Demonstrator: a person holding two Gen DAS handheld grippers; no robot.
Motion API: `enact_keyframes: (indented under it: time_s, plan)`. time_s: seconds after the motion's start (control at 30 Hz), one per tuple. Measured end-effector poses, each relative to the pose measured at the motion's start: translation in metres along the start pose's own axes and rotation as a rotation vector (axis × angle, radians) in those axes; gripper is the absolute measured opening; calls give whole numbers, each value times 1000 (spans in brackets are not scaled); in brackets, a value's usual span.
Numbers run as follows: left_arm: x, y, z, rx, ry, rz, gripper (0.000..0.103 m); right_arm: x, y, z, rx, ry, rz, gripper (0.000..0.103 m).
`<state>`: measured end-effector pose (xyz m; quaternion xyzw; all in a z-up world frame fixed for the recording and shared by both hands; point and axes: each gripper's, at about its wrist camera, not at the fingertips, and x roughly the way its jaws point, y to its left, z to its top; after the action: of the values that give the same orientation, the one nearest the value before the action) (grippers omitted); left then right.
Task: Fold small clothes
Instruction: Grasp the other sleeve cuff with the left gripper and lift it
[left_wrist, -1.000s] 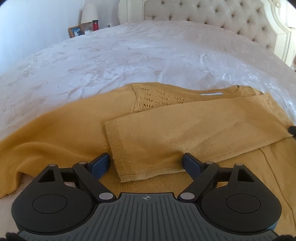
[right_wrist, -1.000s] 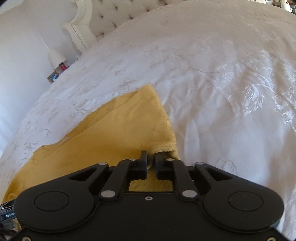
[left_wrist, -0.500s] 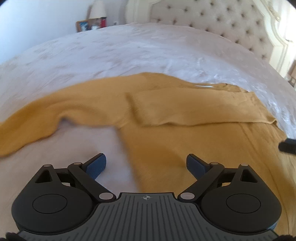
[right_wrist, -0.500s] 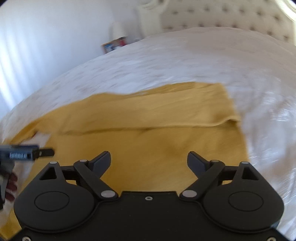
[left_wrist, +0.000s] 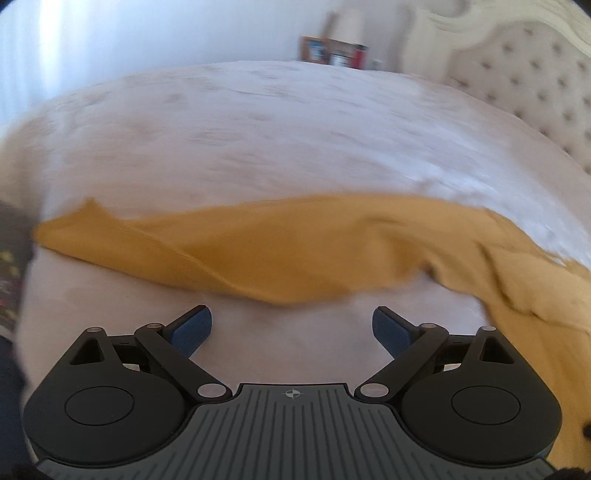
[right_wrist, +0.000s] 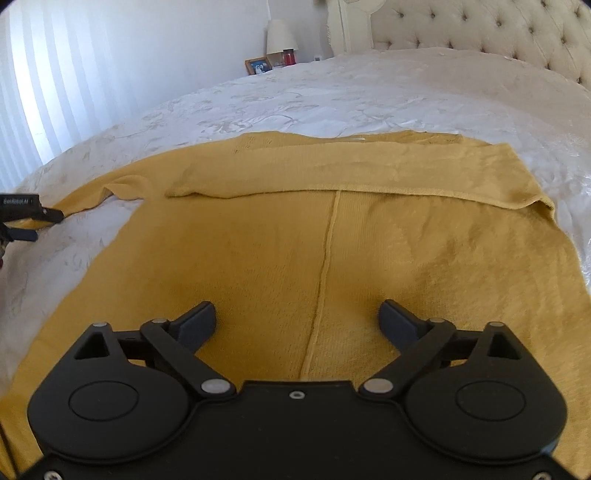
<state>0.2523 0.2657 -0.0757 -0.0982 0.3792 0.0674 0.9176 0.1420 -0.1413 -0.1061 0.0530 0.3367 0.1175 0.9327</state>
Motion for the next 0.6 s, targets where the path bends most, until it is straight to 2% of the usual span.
enact_keyframes:
  time_s: [0.1, 0.2, 0.27, 0.4, 0.43, 0.5, 0.53, 0.57, 0.6]
  plan:
    - [13, 27, 14, -77, 4, 58, 96, 4, 3, -4, -25, -13, -8, 102]
    - [29, 48, 22, -155, 26, 70, 98, 6, 8, -5, -47, -13, -21, 103]
    - [35, 53, 25, -179, 20, 67, 102, 7, 7, -5, -44, -12, -19, 103]
    - [48, 60, 36, -224, 7, 91, 99, 8, 6, -5, -36, -15, -11, 103]
    - [47, 62, 37, -244, -6, 100, 90, 8, 6, -5, -36, -16, -10, 103]
    - [44, 67, 41, -274, -23, 161, 34, 8, 7, -6, -35, -20, -11, 103]
    - [46, 70, 45, -268, -15, 175, 25, 8, 7, -6, -35, -21, -10, 103]
    - [46, 71, 48, -263, -15, 153, 11, 8, 7, -7, -35, -23, -10, 103]
    - [44, 71, 51, -260, -18, 137, 8, 8, 7, -7, -34, -24, -9, 103]
